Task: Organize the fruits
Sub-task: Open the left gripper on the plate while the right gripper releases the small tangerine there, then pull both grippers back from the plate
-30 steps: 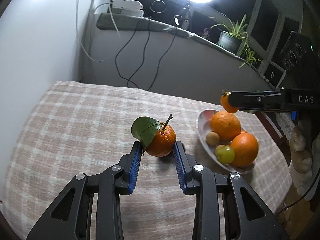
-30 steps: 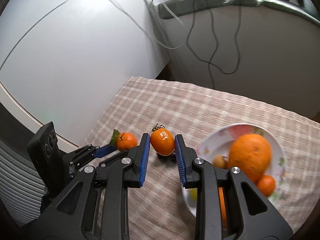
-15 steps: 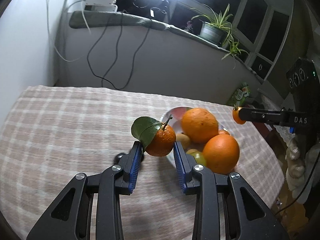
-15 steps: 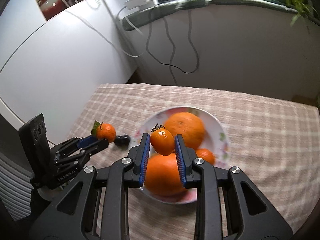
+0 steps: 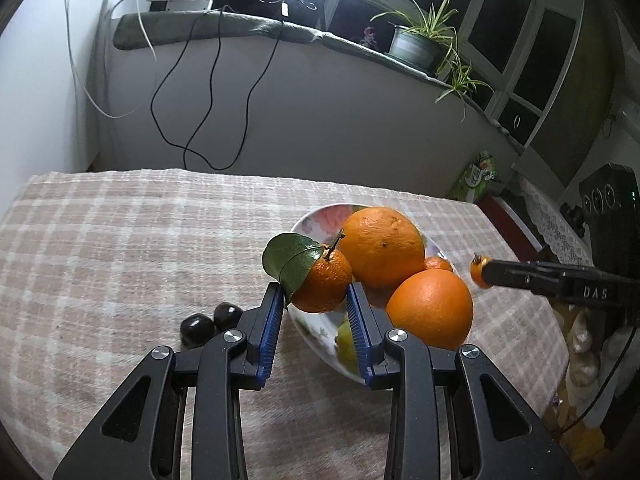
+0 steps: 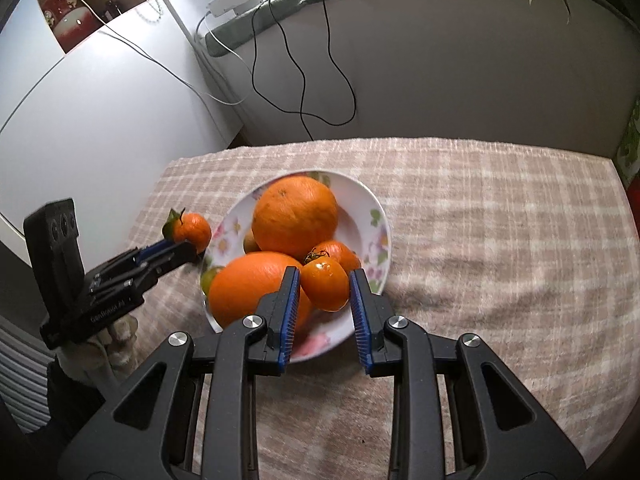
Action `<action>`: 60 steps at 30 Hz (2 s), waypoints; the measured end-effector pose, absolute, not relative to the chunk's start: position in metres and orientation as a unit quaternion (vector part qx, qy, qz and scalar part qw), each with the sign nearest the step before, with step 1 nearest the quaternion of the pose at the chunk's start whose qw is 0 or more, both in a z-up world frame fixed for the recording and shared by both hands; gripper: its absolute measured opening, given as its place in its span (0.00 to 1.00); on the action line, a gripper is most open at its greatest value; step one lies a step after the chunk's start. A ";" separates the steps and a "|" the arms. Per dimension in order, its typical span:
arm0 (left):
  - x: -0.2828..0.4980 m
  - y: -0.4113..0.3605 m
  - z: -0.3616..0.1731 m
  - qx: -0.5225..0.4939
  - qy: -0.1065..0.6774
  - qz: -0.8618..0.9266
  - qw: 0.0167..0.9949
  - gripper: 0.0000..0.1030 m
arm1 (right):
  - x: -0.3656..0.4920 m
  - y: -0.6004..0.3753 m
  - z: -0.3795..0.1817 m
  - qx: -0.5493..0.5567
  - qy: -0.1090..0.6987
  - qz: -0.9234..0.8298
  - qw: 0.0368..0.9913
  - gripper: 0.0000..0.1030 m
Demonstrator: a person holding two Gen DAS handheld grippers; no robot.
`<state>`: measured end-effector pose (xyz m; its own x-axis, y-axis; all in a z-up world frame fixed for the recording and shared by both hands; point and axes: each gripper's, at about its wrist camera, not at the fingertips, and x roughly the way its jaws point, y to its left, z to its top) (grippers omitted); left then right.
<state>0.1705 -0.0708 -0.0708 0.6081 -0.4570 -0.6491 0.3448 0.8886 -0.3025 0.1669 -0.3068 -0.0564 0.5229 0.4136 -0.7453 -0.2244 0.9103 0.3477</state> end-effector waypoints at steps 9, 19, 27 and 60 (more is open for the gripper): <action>0.178 -0.084 -0.072 -0.069 0.389 -0.228 0.890 0.30 | 0.163 -0.309 -0.066 0.115 0.460 0.188 0.860 0.26; 0.181 -0.092 -0.071 -0.064 0.391 -0.226 0.890 0.31 | 0.164 -0.305 -0.074 0.109 0.467 0.200 0.855 0.26; 0.182 -0.094 -0.066 -0.062 0.387 -0.219 0.894 0.32 | 0.167 -0.309 -0.075 0.126 0.462 0.210 0.852 0.26; 0.078 -0.030 -0.012 -0.103 0.310 -0.163 0.931 0.46 | 0.050 -0.353 -0.036 0.171 0.380 0.210 0.884 0.73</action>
<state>0.0783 -0.0298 -0.0121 0.7546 -0.3673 -0.5438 0.2401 0.9258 -0.2921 0.0496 -0.3534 -0.0360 0.6226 0.5010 -0.6012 -0.2410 0.8536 0.4617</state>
